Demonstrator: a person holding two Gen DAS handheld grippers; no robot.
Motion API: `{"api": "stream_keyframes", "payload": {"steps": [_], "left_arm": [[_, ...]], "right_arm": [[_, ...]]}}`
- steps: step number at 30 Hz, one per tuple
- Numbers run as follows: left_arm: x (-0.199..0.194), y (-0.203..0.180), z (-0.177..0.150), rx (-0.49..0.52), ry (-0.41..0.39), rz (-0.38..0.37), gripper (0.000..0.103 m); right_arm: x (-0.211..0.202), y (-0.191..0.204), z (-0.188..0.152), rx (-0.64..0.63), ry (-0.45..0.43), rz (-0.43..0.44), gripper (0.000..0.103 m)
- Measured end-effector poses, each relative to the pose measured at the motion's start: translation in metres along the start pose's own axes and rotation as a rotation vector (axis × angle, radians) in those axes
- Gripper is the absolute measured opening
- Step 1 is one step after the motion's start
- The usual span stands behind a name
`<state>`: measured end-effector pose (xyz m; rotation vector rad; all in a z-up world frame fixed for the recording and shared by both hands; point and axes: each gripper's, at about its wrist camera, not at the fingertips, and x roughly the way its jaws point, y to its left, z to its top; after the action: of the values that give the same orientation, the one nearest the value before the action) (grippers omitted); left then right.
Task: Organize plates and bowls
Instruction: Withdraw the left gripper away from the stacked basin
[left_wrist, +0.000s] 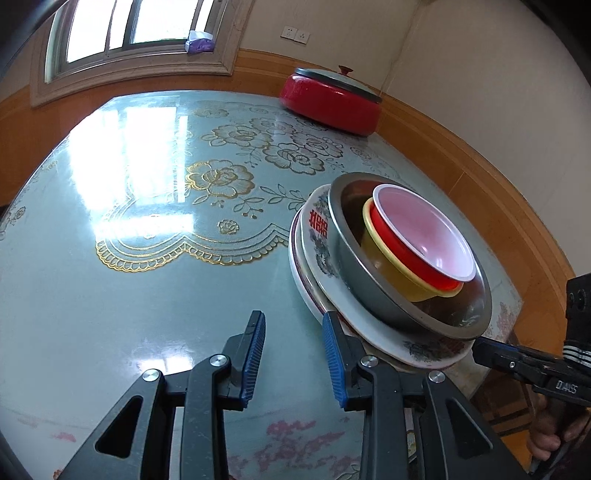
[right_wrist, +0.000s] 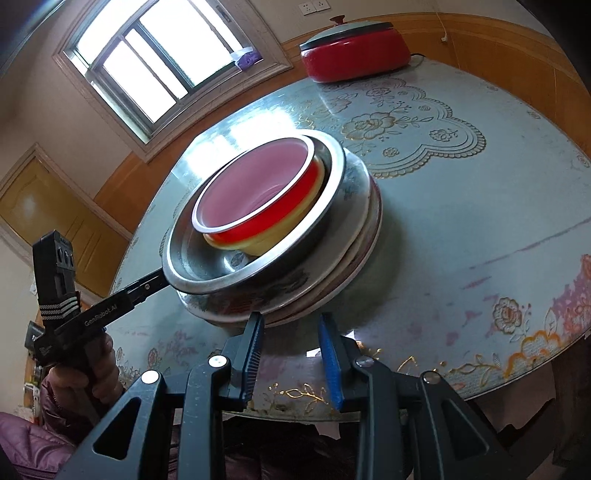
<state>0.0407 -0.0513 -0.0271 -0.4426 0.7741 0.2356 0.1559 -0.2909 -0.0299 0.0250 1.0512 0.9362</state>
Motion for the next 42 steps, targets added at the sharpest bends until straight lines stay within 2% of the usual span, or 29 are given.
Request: {"api": "stream_keyframes", "payload": {"steps": [14,21,25,31,37,42], "left_arm": [[0.003,0.001,0.001,-0.011,0.009,-0.022,0.032],[-0.001,0.006,0.003,-0.035,-0.002,0.012,0.034],[-0.001,-0.006,0.002,0.005,0.0,0.023,0.035],[0.0,-0.014,0.003,0.007,0.001,0.063,0.036],[-0.002,-0.019,0.001,-0.031,-0.003,0.122,0.037],[-0.006,-0.027,-0.001,-0.071,-0.024,0.18,0.037]], "right_arm": [[0.001,-0.007,0.007,0.022,0.007,-0.007,0.03],[-0.002,-0.024,0.016,0.091,-0.054,-0.004,0.031],[0.004,-0.016,0.016,0.039,-0.043,0.019,0.031],[0.006,-0.012,0.019,0.006,-0.034,0.002,0.035],[0.002,0.006,0.018,-0.13,-0.035,-0.102,0.036],[0.002,0.016,0.017,-0.185,-0.009,-0.148,0.036]]}}
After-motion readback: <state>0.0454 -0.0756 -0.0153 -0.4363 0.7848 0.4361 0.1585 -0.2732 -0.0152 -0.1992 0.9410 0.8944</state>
